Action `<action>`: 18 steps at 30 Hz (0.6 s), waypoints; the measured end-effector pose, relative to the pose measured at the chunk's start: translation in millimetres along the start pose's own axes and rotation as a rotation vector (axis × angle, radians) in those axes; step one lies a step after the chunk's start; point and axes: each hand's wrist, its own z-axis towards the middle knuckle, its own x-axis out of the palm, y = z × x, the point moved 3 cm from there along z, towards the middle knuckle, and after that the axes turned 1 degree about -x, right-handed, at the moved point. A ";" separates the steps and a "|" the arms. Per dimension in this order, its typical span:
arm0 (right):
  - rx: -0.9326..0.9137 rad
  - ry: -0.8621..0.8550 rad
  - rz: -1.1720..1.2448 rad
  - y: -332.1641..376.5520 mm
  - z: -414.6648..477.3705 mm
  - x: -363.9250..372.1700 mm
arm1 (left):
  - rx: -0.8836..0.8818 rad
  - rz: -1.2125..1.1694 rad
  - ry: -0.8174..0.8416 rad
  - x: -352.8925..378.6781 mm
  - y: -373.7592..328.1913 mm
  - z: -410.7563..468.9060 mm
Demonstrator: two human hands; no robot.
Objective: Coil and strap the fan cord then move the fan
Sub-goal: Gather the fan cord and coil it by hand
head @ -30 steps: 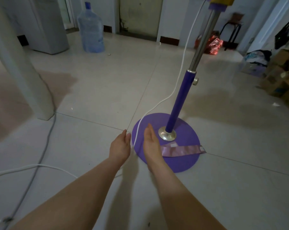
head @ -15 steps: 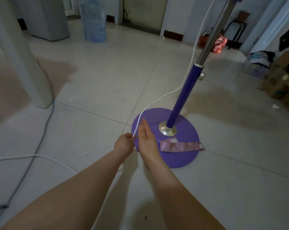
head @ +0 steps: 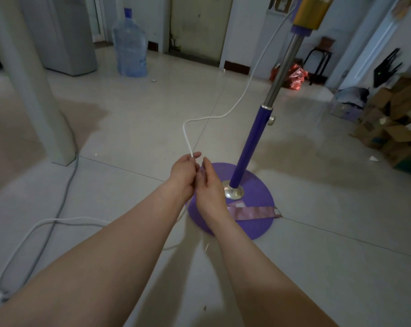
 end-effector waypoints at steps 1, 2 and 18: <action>0.000 0.003 0.008 3.9 -0.9 0.4 | -0.014 -0.042 0.001 1.5 -4.8 -2.6; -0.005 0.000 0.023 7.9 -2.2 0.4 | -0.016 -0.064 0.001 2.2 -9.3 -4.9; 0.497 0.010 0.734 30.4 -6.0 9.1 | 0.067 -0.493 0.329 16.7 -68.8 -34.7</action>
